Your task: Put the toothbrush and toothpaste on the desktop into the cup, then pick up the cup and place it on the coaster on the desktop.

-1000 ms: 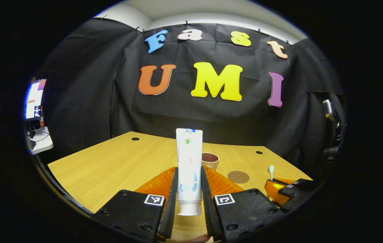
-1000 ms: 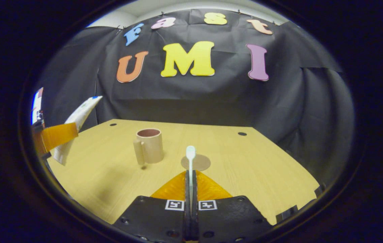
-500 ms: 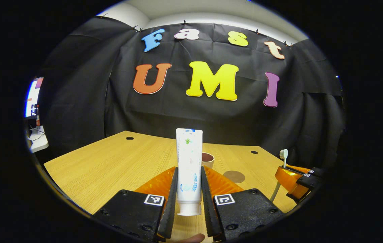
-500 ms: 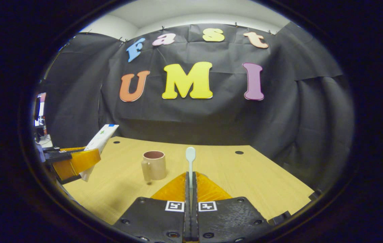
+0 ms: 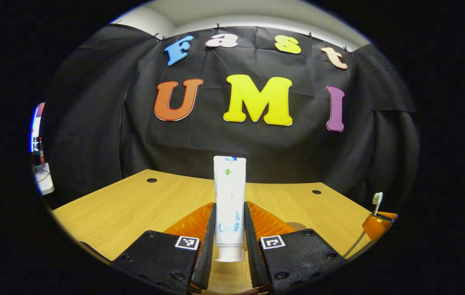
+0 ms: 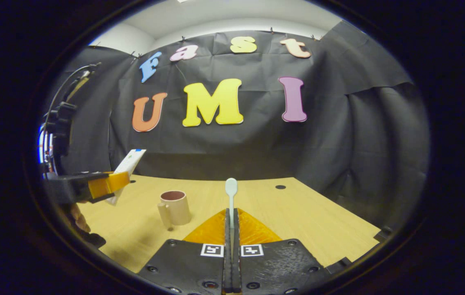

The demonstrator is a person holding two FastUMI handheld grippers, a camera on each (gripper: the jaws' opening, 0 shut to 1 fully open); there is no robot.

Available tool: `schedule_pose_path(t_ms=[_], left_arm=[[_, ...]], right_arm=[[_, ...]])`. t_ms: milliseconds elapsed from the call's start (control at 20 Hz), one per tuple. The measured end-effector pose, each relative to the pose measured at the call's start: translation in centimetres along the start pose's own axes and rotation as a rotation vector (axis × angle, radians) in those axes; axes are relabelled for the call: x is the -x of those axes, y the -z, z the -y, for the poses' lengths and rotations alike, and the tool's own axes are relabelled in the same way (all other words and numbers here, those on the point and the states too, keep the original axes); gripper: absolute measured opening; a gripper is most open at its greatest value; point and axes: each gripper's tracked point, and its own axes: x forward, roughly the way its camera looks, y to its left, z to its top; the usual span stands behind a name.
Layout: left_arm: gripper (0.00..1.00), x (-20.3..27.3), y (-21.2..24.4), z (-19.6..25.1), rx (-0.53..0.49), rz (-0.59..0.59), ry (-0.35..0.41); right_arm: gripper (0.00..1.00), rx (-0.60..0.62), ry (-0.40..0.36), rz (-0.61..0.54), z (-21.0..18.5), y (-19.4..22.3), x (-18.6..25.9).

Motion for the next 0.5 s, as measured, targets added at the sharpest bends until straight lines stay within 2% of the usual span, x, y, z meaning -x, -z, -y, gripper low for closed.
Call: schedule_pose_path(t_ms=[250,350,500], left_arm=[[0.4,-5.4,-1.2,4.0,0.07,0.011,0.166],[0.4,-7.6,-1.2,4.1,0.063,0.029,0.195],[0.4,-10.2,-0.1,3.6,0.099,0.038,0.194]], right_arm=[[0.02,-0.02,0.022,-0.023,1.2,0.7,-0.1],[0.02,-0.021,0.029,-0.04,1.8,1.1,-0.3],[0.0,-0.013,0.022,-0.049,1.5,1.3,-0.2]])
